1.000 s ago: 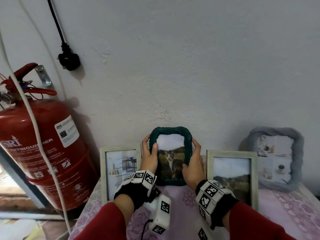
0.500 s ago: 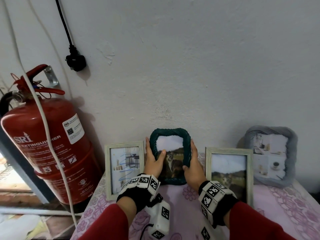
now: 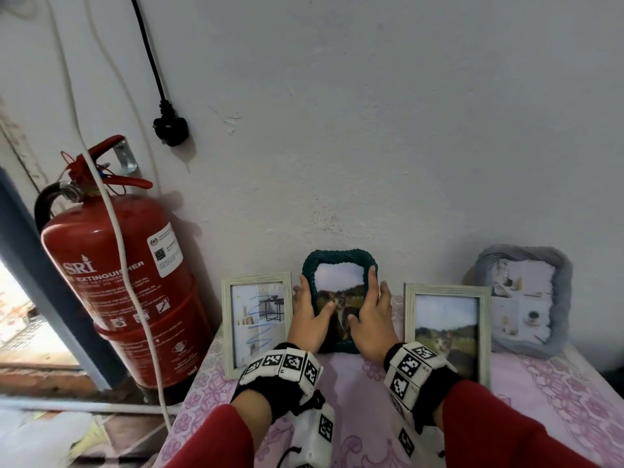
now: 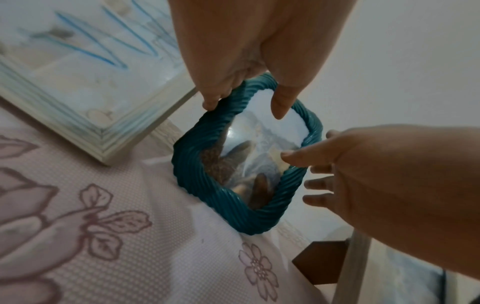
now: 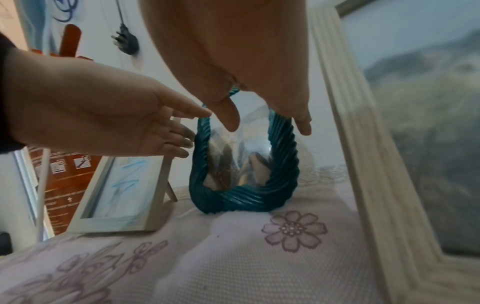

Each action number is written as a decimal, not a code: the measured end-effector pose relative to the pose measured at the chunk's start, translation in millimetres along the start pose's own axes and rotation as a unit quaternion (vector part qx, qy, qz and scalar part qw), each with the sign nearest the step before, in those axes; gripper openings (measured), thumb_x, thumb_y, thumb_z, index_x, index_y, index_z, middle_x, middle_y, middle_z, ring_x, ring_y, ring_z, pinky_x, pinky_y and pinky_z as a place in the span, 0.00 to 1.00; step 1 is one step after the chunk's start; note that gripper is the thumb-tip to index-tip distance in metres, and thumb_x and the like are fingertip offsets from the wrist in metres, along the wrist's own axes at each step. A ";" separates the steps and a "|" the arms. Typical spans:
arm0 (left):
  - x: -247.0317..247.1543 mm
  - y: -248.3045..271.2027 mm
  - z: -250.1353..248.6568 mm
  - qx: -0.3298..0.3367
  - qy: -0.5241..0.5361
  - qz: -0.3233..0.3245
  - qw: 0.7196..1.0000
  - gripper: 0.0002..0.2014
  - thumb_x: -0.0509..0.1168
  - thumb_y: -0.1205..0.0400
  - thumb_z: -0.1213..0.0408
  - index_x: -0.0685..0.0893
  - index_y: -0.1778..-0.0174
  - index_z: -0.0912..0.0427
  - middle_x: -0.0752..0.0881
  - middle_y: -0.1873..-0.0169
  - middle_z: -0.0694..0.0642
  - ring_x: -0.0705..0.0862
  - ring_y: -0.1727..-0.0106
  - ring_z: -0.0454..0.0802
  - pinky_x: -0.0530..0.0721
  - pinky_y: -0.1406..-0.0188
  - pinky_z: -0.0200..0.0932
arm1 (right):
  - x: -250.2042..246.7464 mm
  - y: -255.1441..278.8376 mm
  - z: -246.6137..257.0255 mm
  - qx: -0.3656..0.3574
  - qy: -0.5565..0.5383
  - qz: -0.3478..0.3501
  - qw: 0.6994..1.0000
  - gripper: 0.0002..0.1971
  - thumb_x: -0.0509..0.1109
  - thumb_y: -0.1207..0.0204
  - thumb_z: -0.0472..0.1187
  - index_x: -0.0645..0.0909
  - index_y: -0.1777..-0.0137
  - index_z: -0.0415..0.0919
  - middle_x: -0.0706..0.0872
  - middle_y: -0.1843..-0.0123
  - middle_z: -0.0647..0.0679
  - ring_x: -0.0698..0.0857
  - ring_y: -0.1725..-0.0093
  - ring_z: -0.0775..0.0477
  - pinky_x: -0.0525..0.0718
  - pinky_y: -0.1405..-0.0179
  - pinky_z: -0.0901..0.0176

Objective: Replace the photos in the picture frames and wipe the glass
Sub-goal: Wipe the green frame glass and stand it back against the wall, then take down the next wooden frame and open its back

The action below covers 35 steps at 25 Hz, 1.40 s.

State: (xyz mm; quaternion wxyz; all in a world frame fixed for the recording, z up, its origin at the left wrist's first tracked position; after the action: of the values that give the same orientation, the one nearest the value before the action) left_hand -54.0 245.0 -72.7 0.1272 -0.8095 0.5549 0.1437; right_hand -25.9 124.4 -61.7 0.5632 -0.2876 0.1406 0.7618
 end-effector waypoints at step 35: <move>-138.3 114.7 -17.9 0.052 0.015 -0.087 0.995 0.20 0.63 0.19 0.73 0.72 0.31 0.62 0.81 0.57 0.53 0.79 0.61 0.42 0.80 0.64 0.27 | 13.2 95.0 60.9 0.056 -0.348 0.045 0.935 0.11 0.64 0.20 0.35 0.72 0.38 0.41 0.83 0.47 0.37 0.85 0.52 0.45 0.86 0.54 0.56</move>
State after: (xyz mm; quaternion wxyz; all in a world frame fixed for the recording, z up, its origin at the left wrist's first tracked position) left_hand -207.0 317.4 -9.8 0.1729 -0.8489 0.4910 0.0913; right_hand -134.9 136.5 -31.6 0.5572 0.0347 -0.0089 0.8296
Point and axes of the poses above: each hand's wrist, its own y-axis away from the middle knuckle, its own x-axis out of the palm, z = x × y, the point moved 5 cm from there along -y, towards the middle knuckle
